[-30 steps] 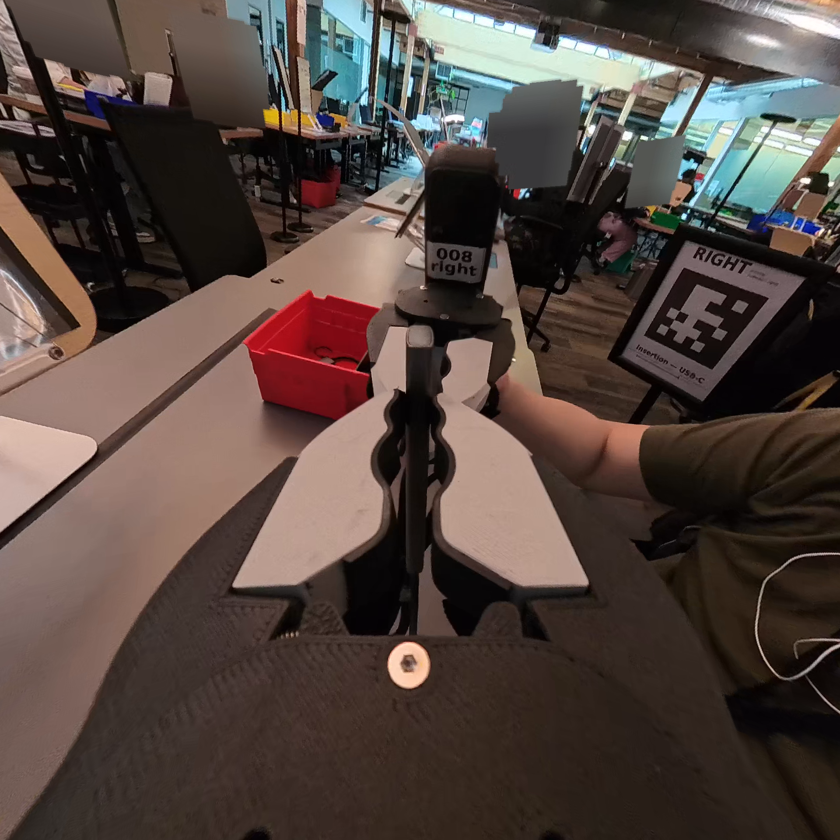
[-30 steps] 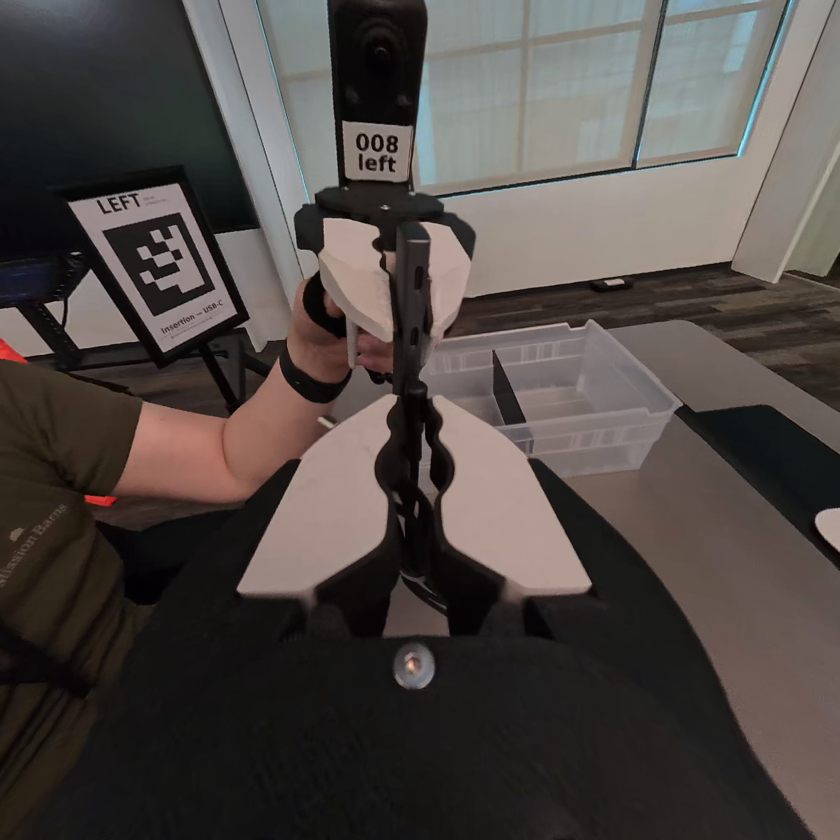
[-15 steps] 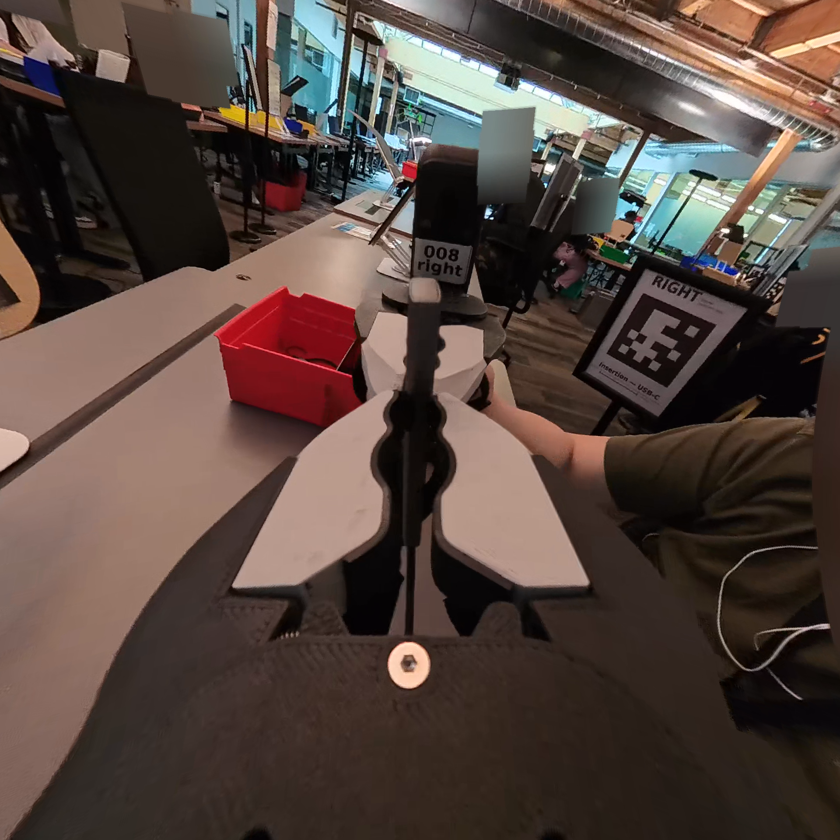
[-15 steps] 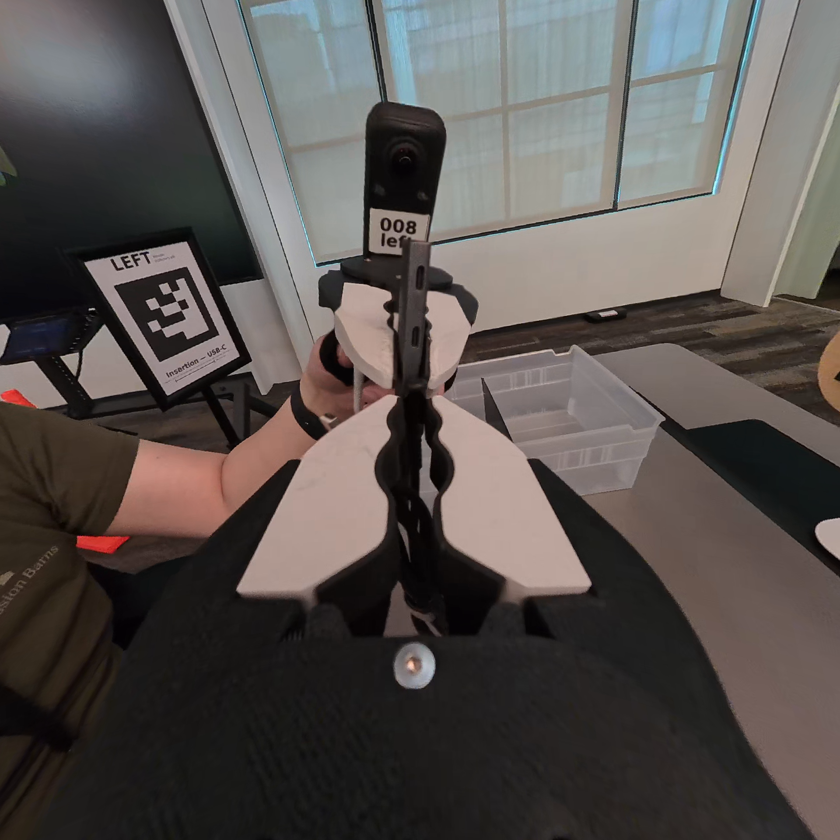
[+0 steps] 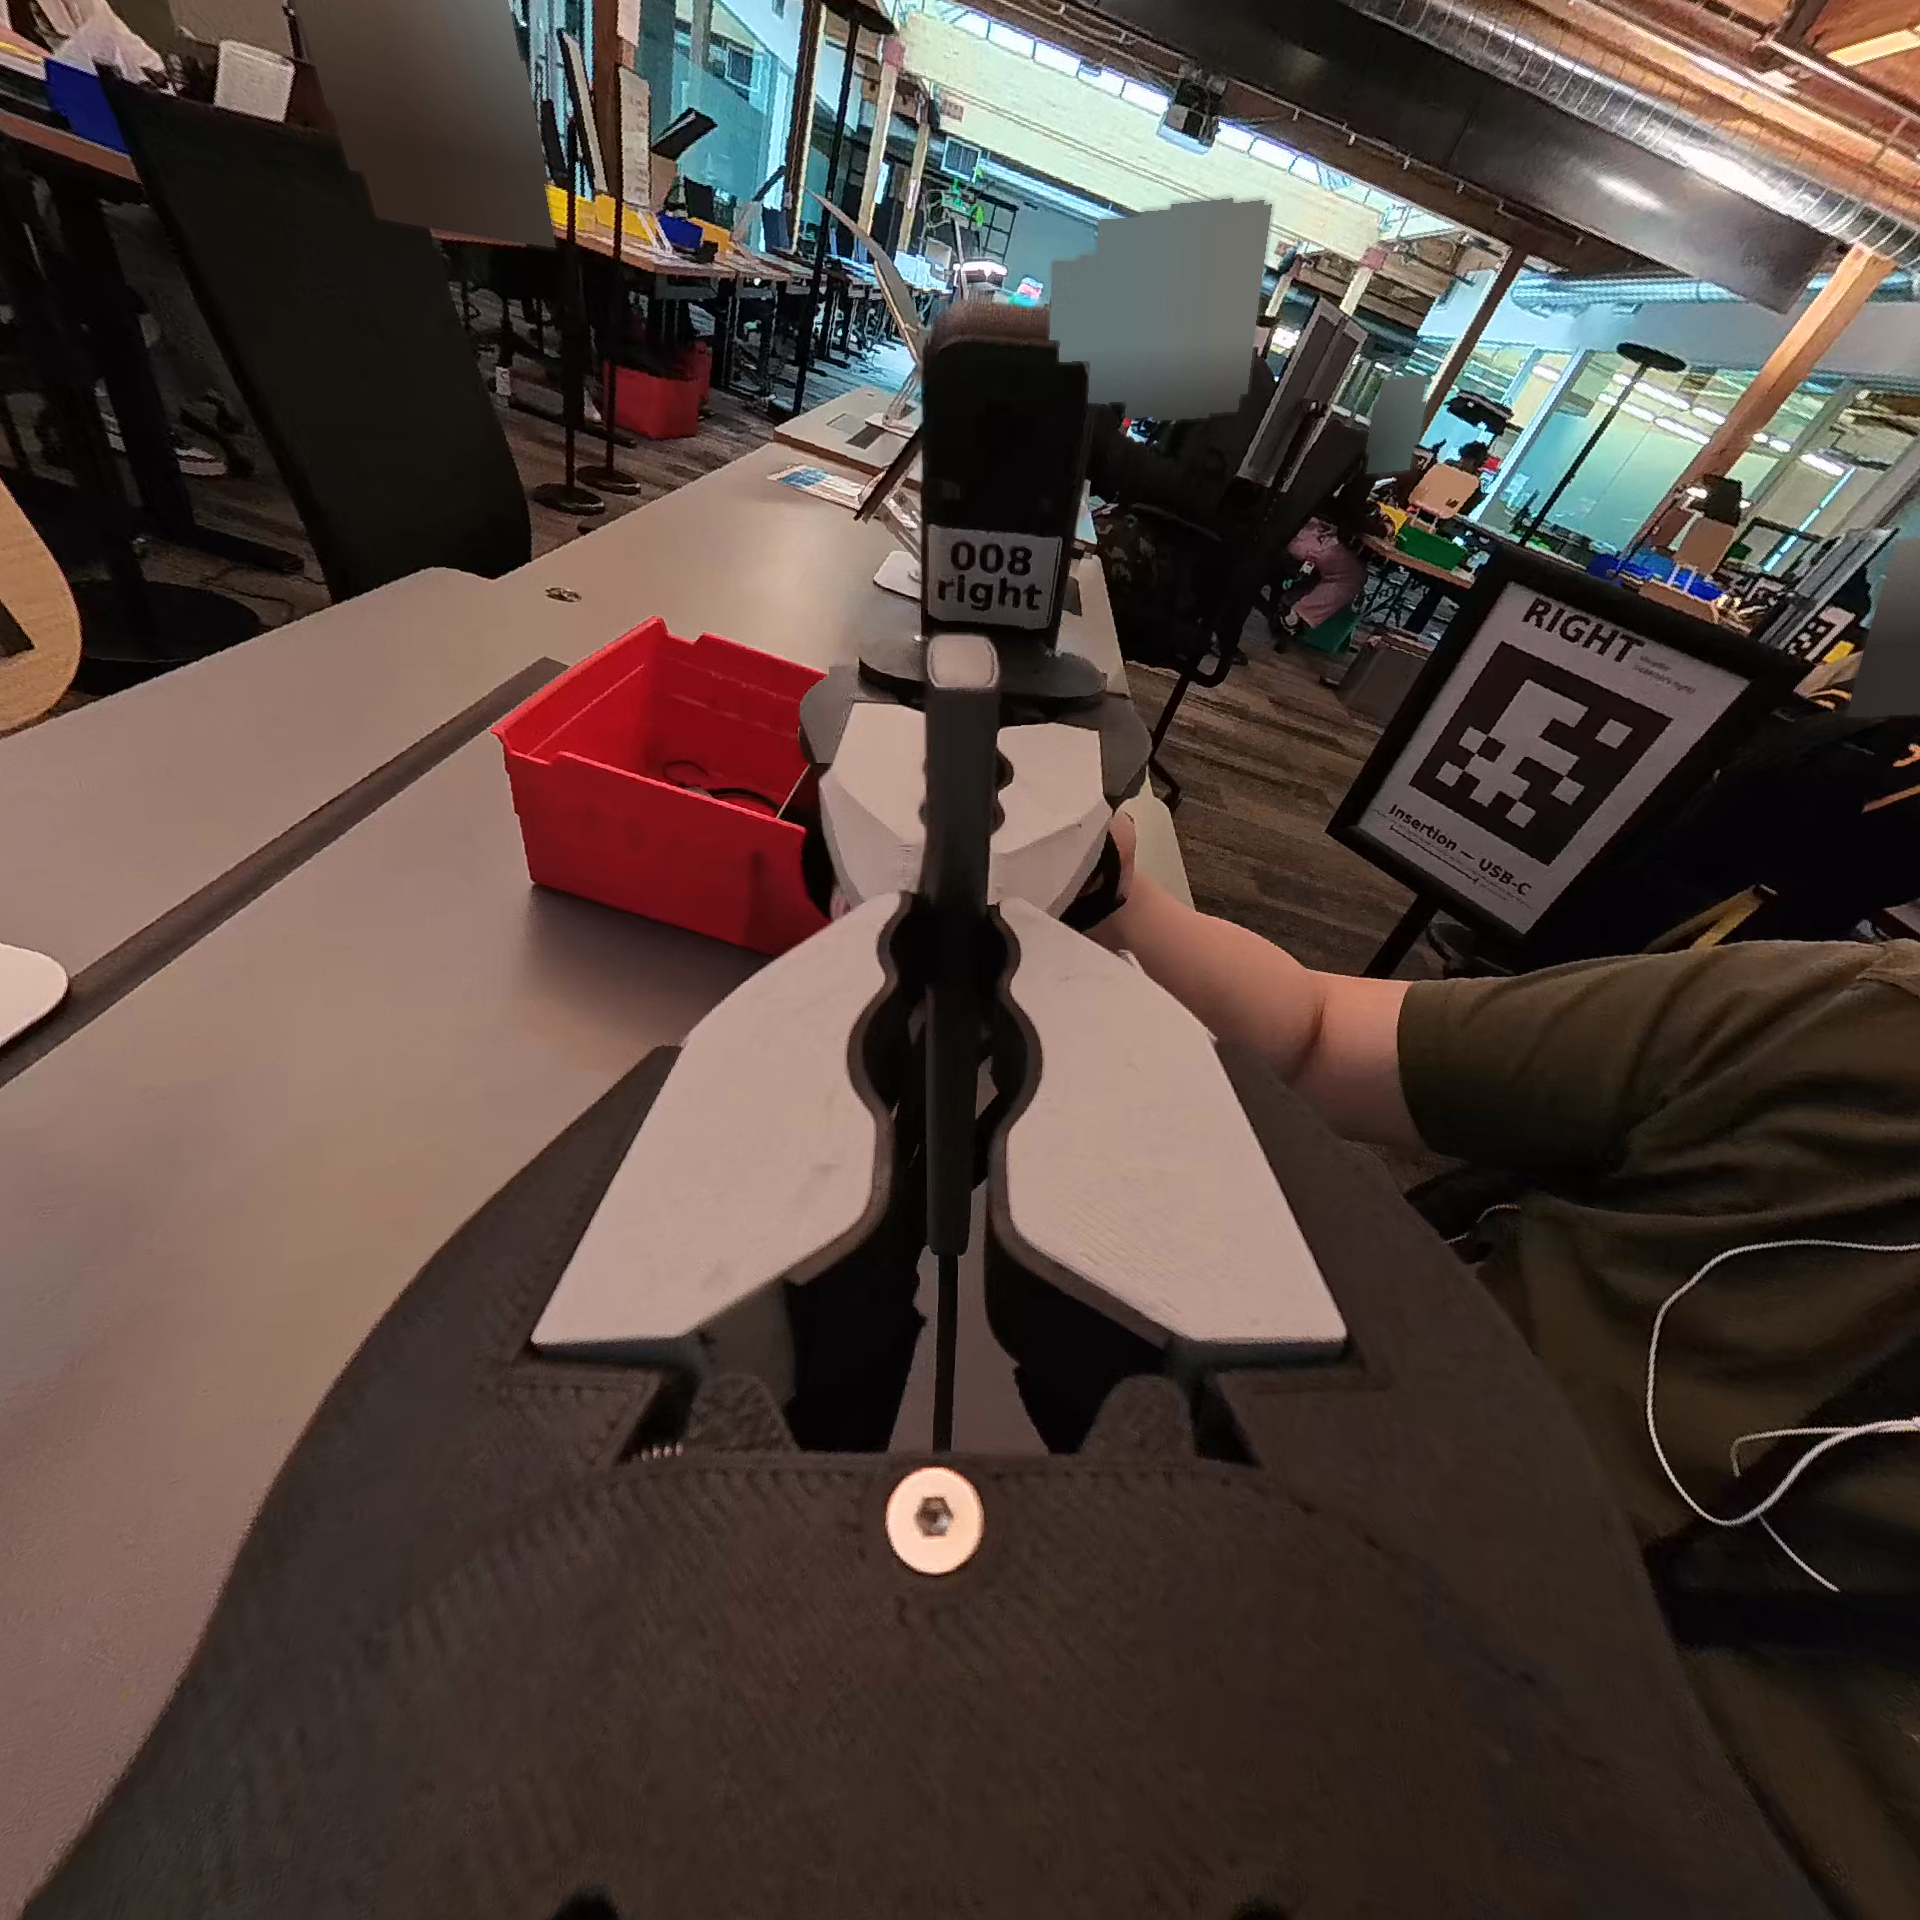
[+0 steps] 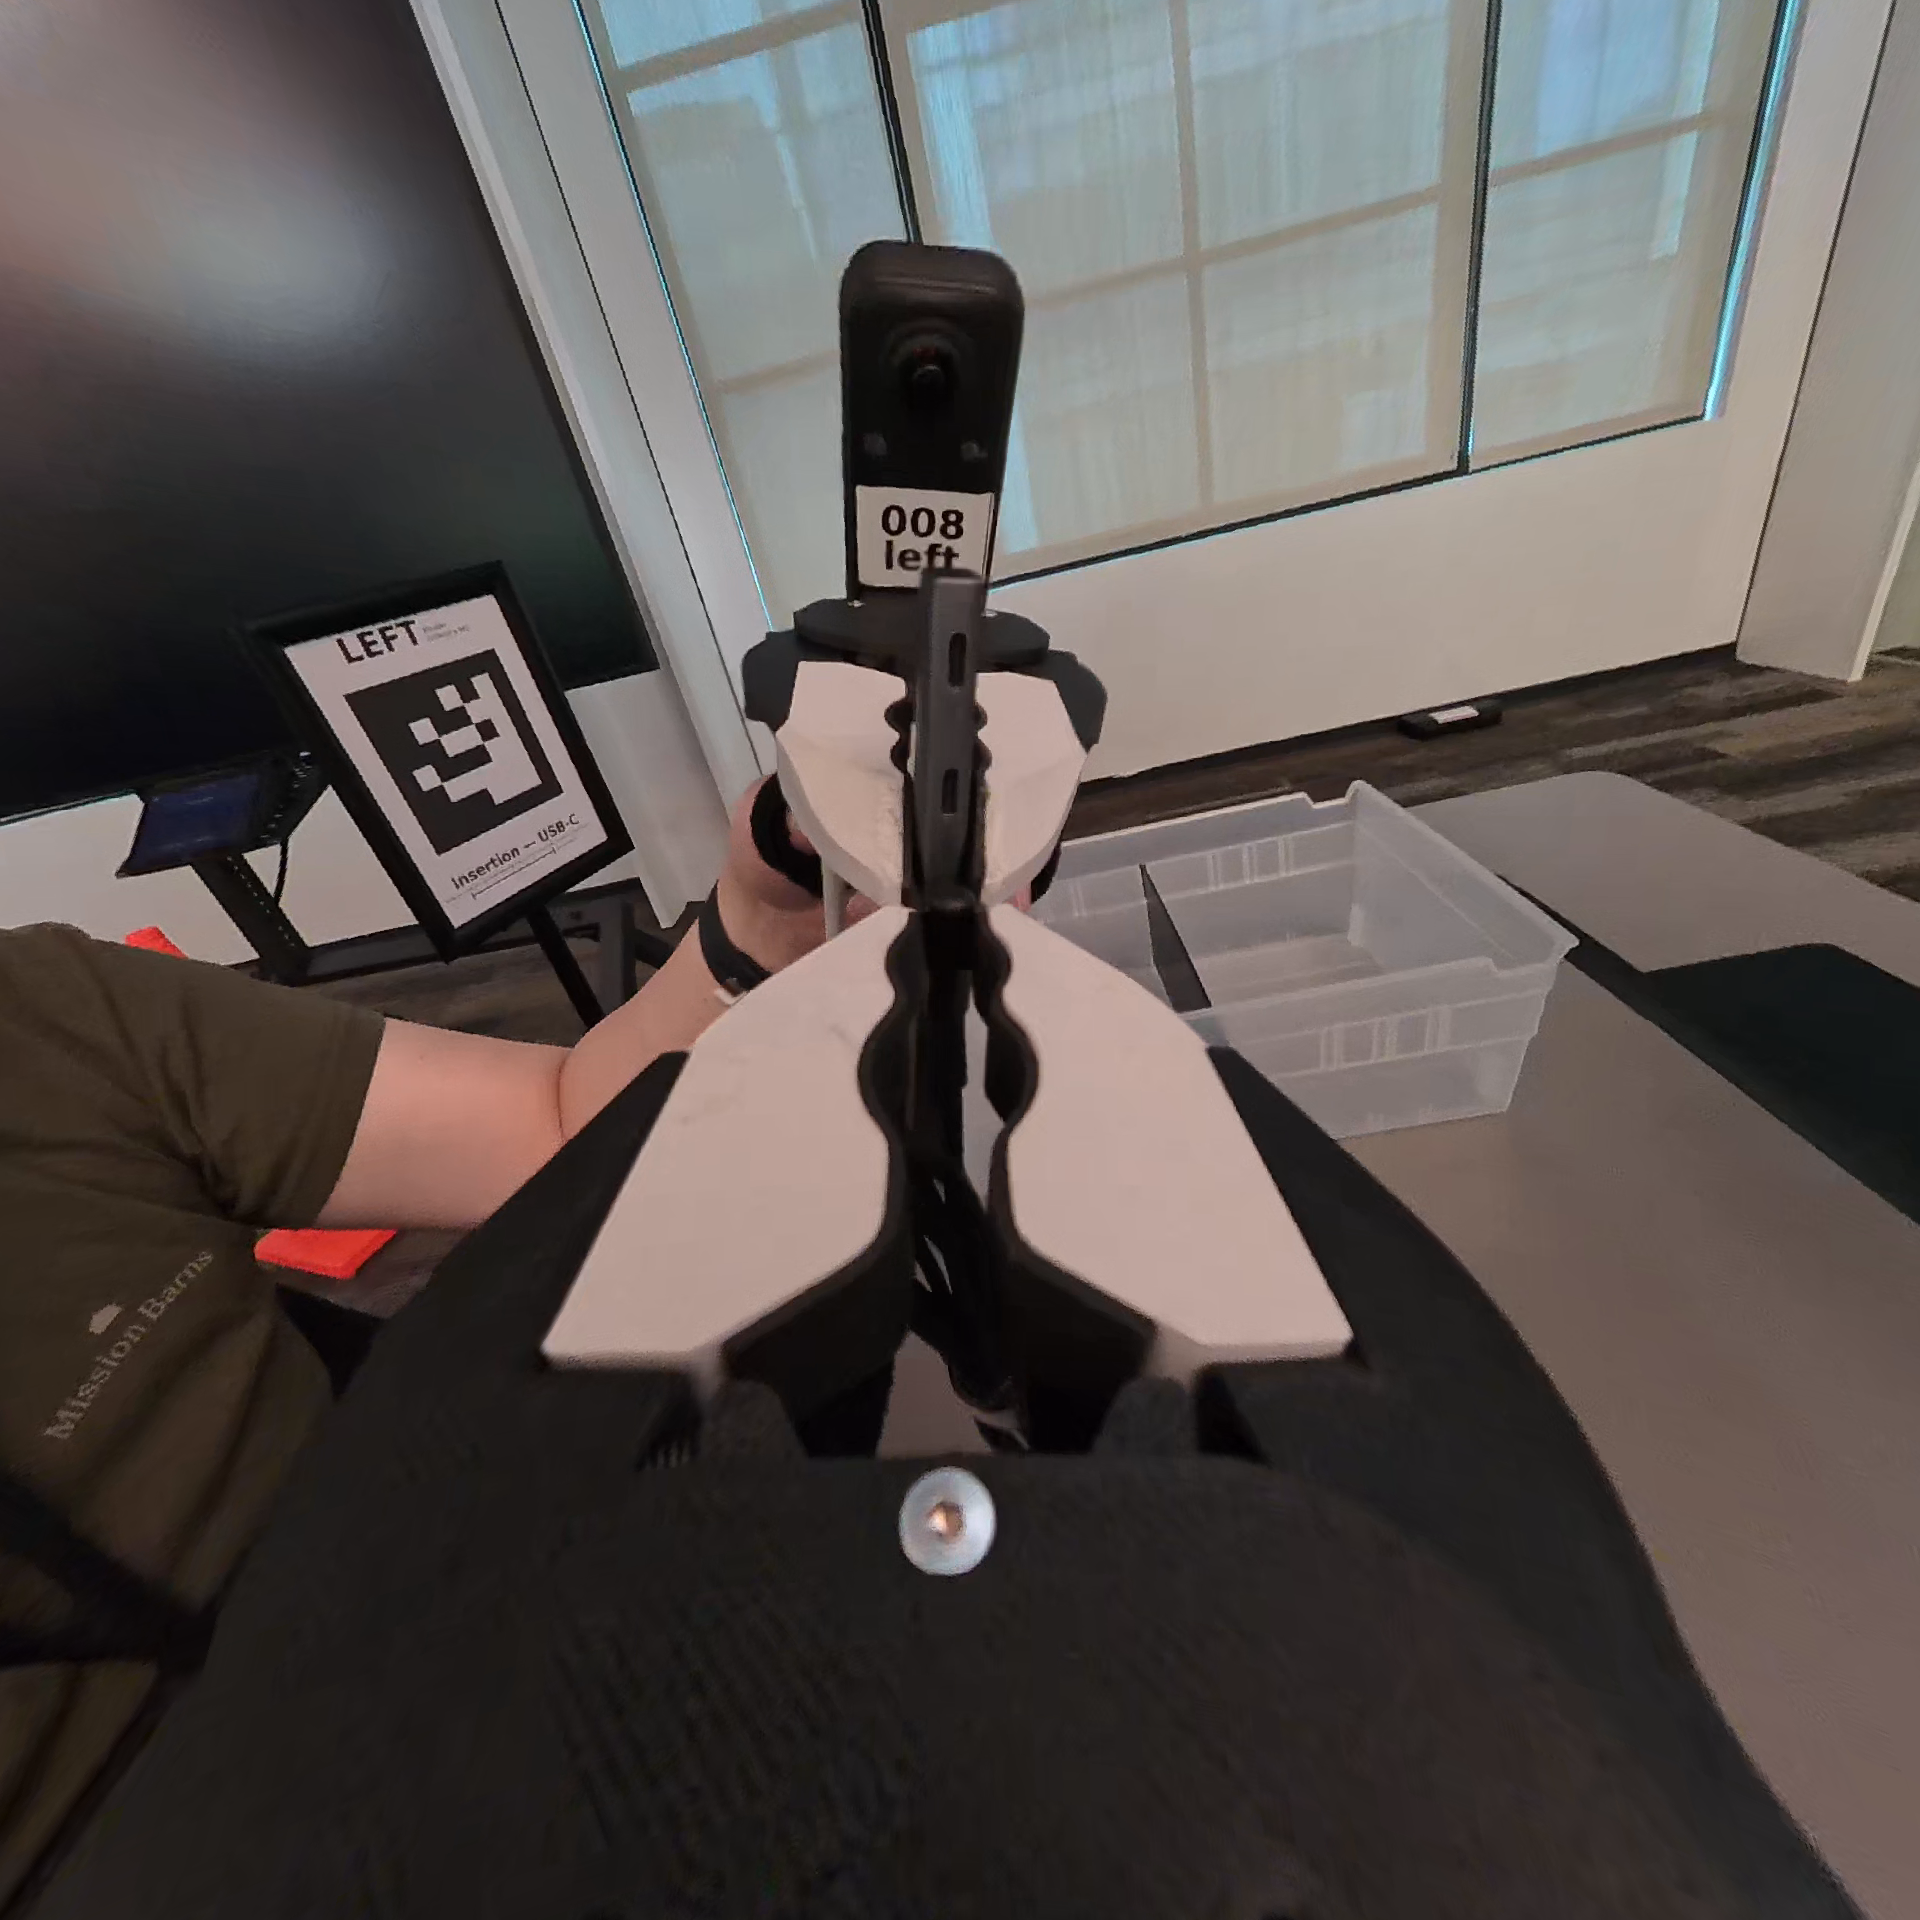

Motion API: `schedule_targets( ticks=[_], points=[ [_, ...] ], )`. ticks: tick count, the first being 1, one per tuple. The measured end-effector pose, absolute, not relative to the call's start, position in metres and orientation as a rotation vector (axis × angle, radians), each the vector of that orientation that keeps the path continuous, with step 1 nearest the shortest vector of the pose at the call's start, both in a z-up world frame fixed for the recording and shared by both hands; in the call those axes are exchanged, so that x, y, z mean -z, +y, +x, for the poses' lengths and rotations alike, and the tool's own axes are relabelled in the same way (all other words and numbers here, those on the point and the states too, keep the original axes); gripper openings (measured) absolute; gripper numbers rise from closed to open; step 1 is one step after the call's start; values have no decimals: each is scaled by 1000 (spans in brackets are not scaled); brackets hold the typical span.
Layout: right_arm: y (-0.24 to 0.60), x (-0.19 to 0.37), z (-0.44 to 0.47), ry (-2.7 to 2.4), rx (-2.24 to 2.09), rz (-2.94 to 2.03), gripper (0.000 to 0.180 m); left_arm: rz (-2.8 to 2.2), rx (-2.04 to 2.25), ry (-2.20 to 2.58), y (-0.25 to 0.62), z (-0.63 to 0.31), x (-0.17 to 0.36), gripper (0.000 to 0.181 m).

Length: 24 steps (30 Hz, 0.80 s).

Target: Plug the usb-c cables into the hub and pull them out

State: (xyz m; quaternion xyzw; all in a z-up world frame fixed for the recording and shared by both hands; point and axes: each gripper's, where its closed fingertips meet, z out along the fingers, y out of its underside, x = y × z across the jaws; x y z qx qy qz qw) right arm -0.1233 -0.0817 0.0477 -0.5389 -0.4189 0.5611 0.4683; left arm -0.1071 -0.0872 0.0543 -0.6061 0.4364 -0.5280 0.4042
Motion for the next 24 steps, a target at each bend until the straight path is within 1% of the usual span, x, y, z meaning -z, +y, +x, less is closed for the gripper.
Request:
schedule_targets(
  ticks=[15, 24],
  points=[
    [-79, -49, -123, -1004, -1295, -1308, 8, -1538, 1374, 1137, -89, -112, -49, 14],
    [-86, -51, -124, -1018, -1354, -1273, 9, -1541, 1303, 1192, -93, -113, -48, 10]
  ],
)
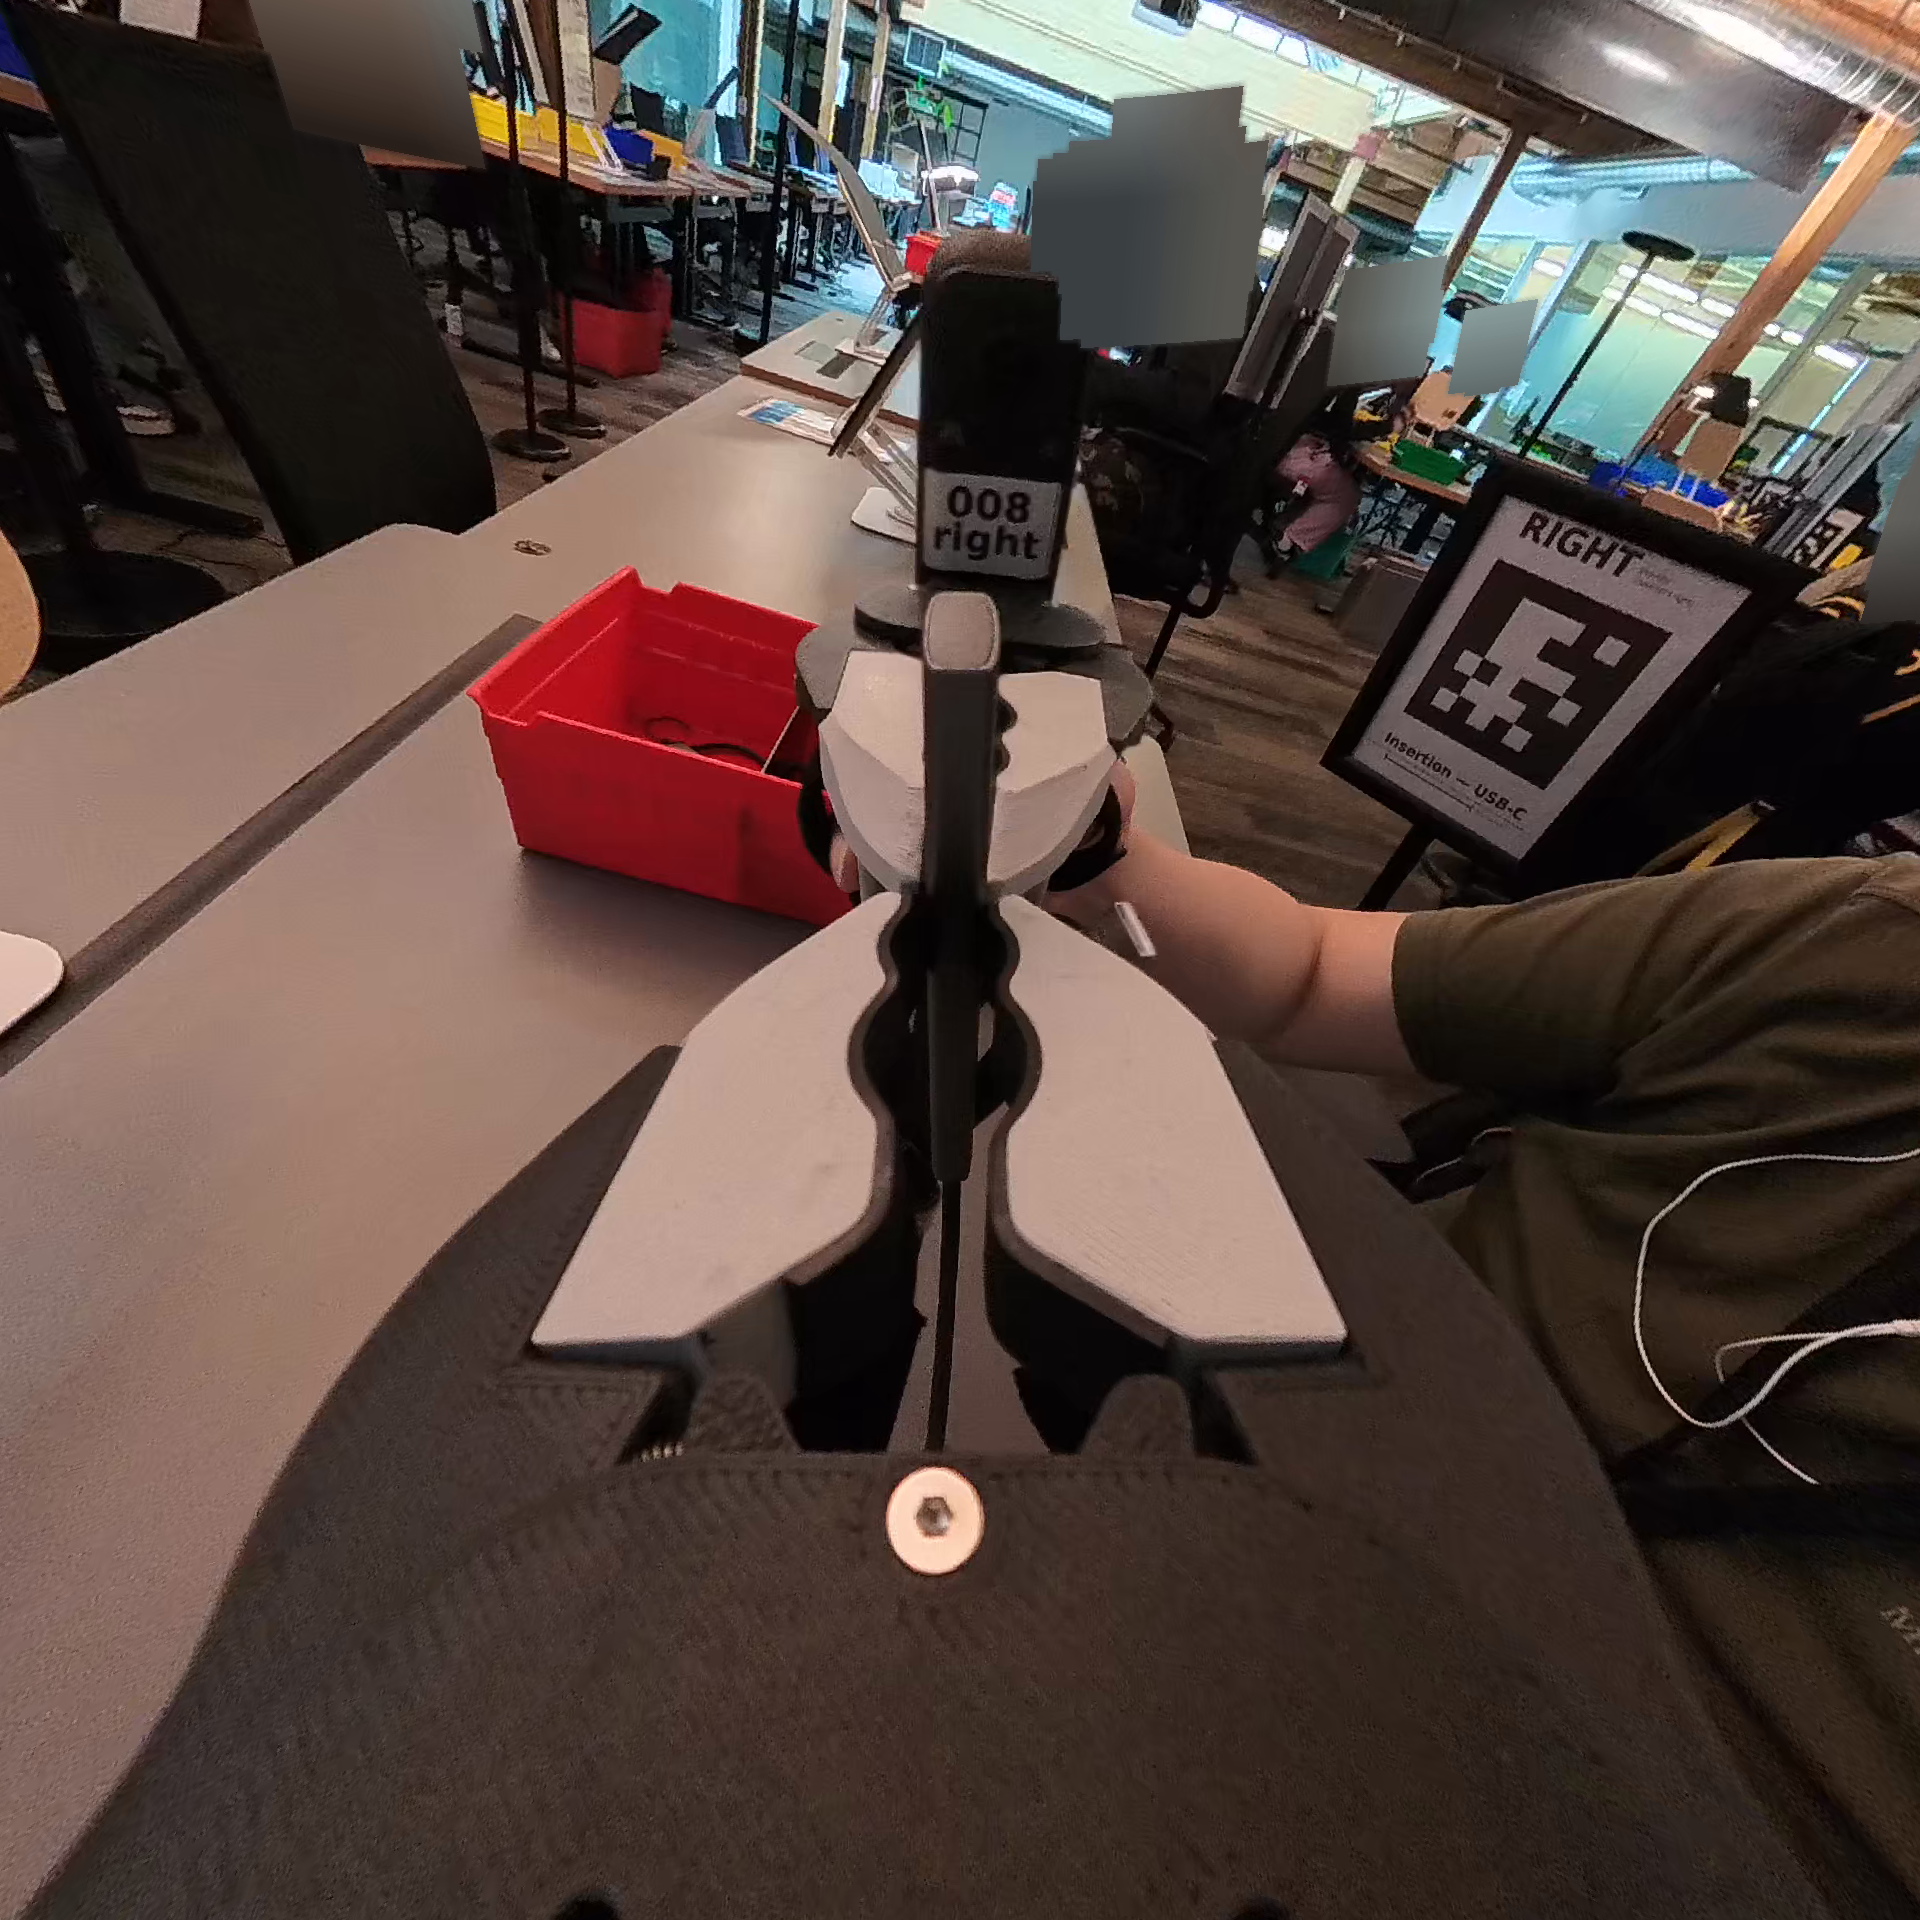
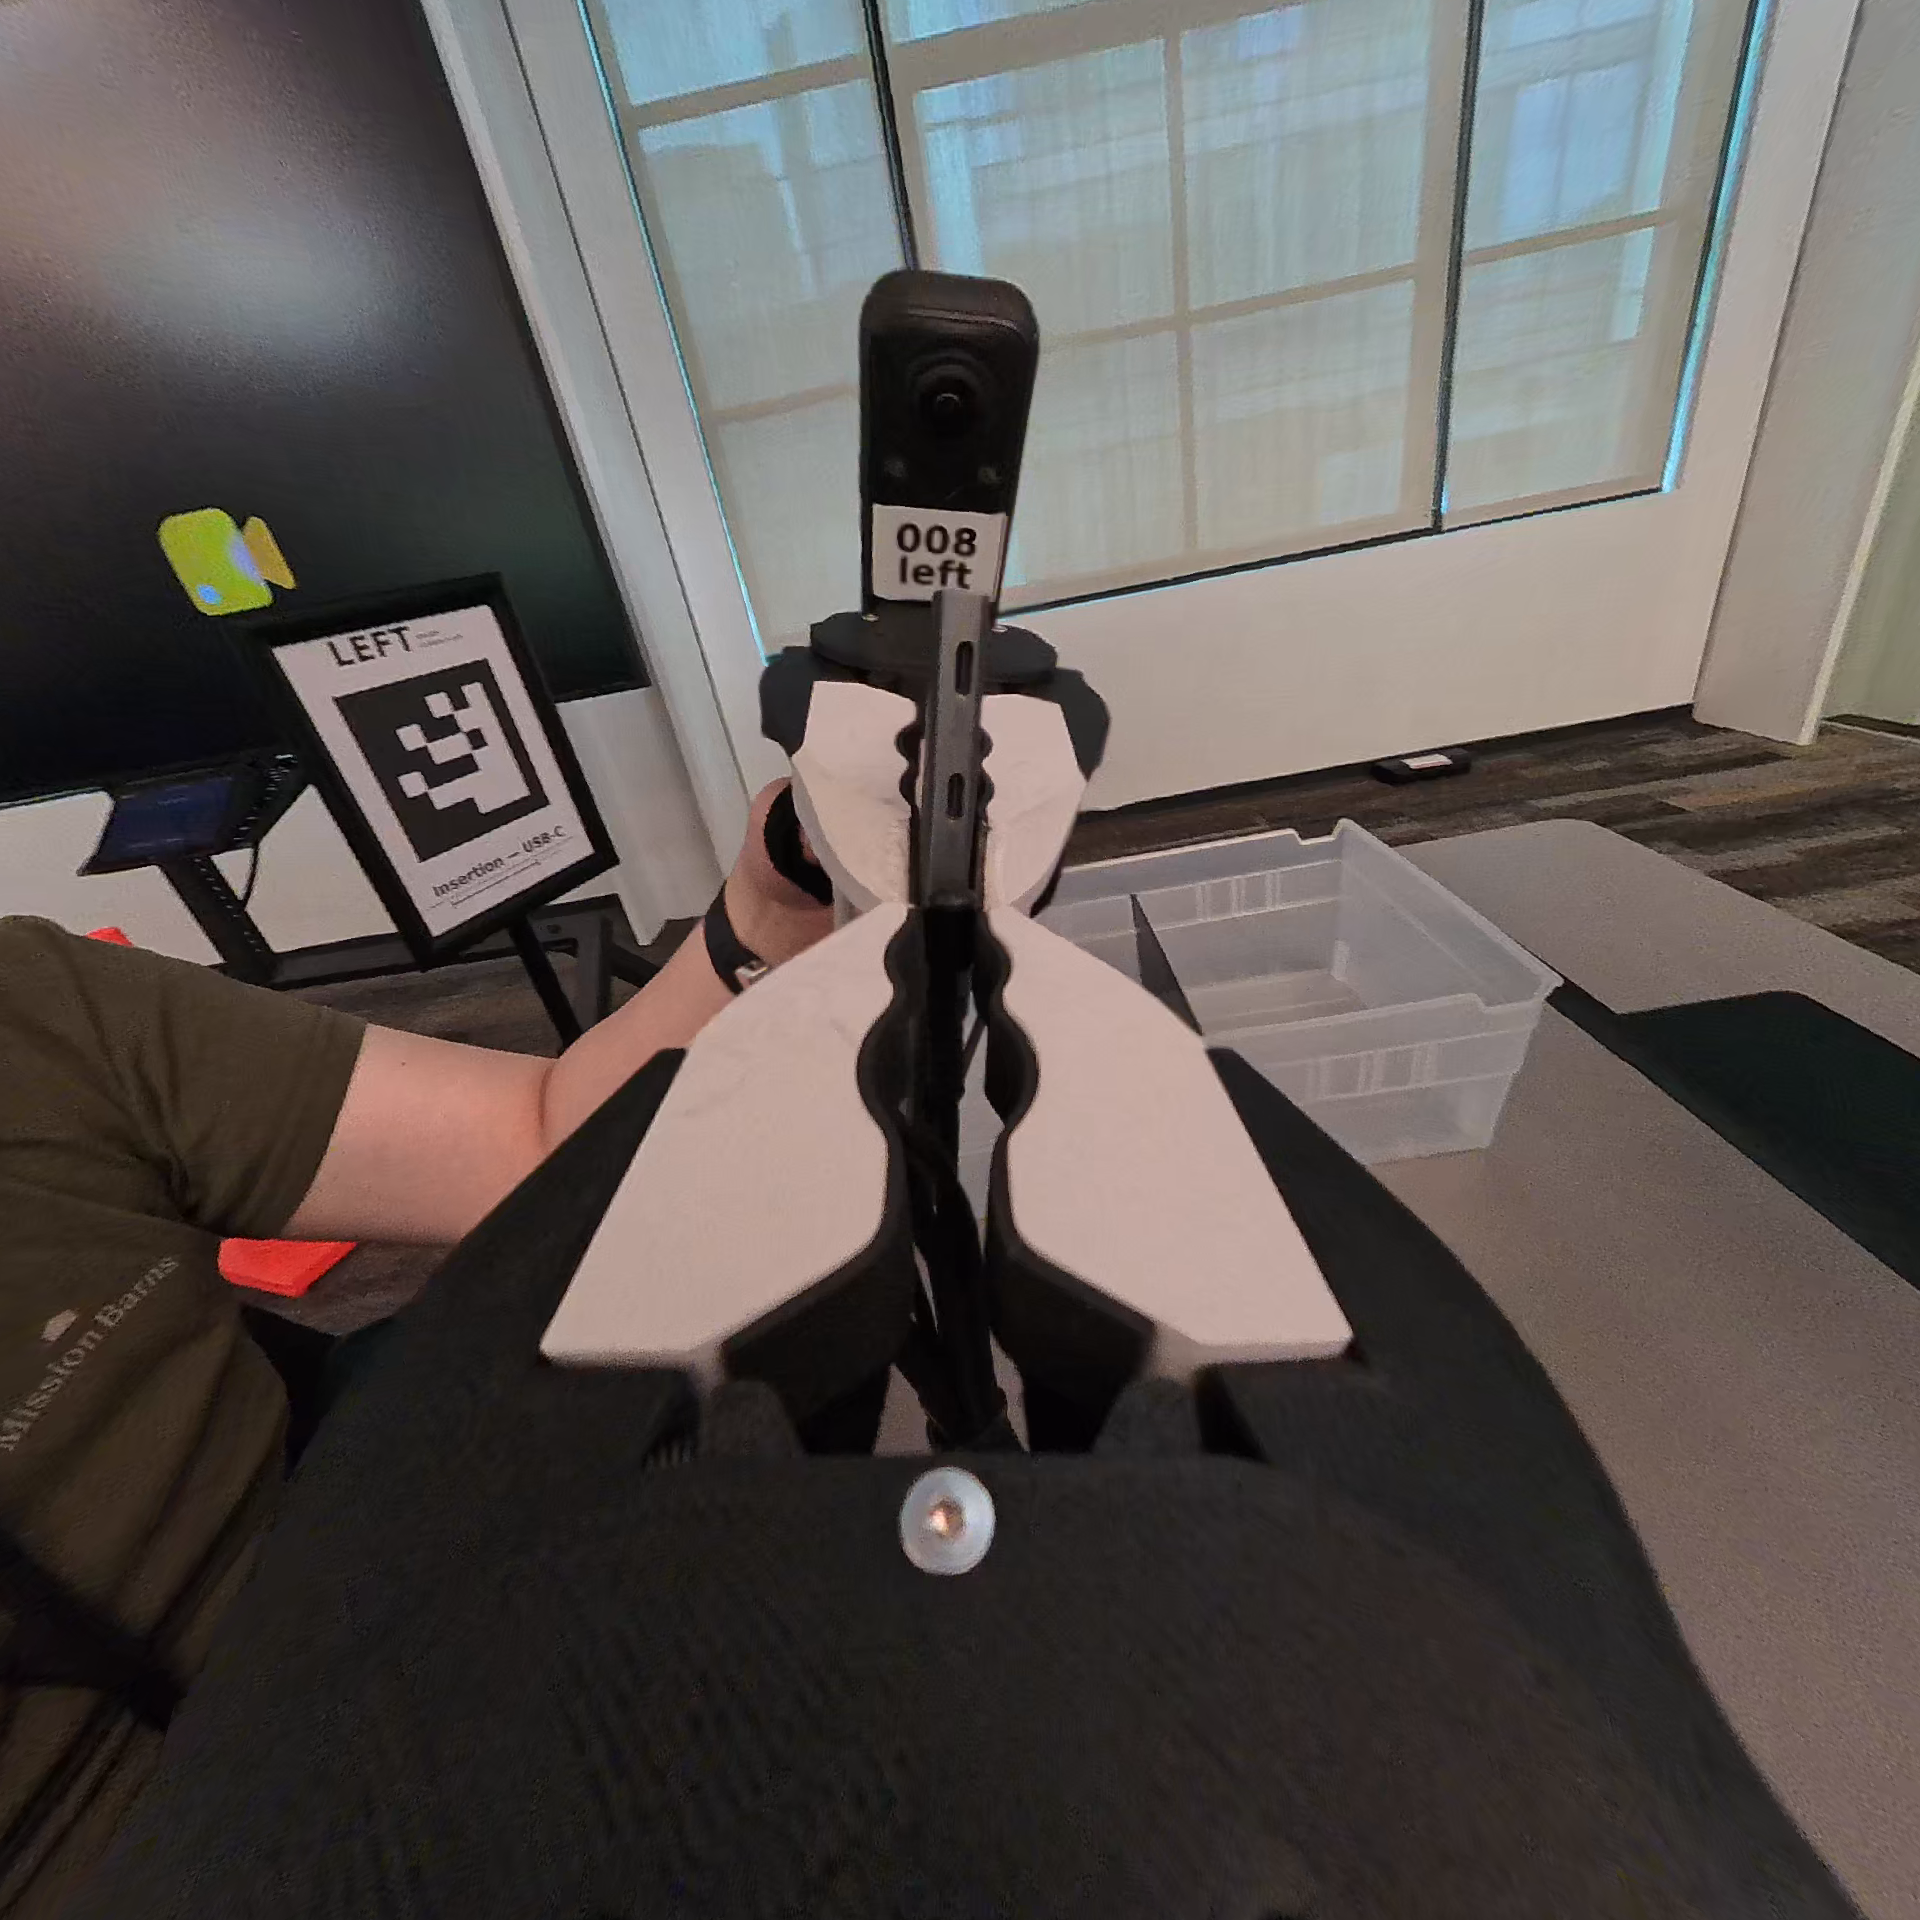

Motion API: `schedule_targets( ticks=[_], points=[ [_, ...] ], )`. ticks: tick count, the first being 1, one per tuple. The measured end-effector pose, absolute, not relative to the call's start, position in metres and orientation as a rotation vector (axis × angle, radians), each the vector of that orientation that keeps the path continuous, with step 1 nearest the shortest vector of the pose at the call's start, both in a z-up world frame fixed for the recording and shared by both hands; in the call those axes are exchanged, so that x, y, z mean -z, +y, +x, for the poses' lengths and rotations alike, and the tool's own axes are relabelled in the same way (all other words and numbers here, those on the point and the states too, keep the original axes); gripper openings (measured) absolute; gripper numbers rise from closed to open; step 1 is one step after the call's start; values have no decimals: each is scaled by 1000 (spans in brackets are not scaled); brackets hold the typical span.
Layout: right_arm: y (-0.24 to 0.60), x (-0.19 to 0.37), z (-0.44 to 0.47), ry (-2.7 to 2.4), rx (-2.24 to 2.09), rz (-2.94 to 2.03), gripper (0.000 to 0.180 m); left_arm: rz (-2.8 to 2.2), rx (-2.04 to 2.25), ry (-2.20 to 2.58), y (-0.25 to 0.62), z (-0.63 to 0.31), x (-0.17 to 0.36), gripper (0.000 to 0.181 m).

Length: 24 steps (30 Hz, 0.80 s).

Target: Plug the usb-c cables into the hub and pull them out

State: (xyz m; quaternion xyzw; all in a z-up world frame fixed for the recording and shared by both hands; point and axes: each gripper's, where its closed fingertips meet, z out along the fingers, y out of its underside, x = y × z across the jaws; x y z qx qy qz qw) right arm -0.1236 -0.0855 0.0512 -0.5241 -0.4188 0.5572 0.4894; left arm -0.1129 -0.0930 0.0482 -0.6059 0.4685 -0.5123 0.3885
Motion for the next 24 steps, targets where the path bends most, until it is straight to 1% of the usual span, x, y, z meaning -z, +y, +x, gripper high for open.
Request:
schedule_targets(
  ticks=[2, 4, 14, 24],
  points=[
    [-91, -53, -123, -1043, -1398, -1245, 17, -1544, 1277, 1202, -94, -113, -49, 10],
    [-88, -52, -122, -1020, -1389, -1260, 8, -1548, 1256, 1209, -95, -112, -48, 10],
    [-90, -43, -122, -1100, -1296, -1329, 8, -1605, 1135, 1274, -97, -113, -40, 10],
    [-101, -69, -118, -1038, -1354, -1243, 8, -1504, 1200, 1175, -106, -110, -69, 10]
  ],
)
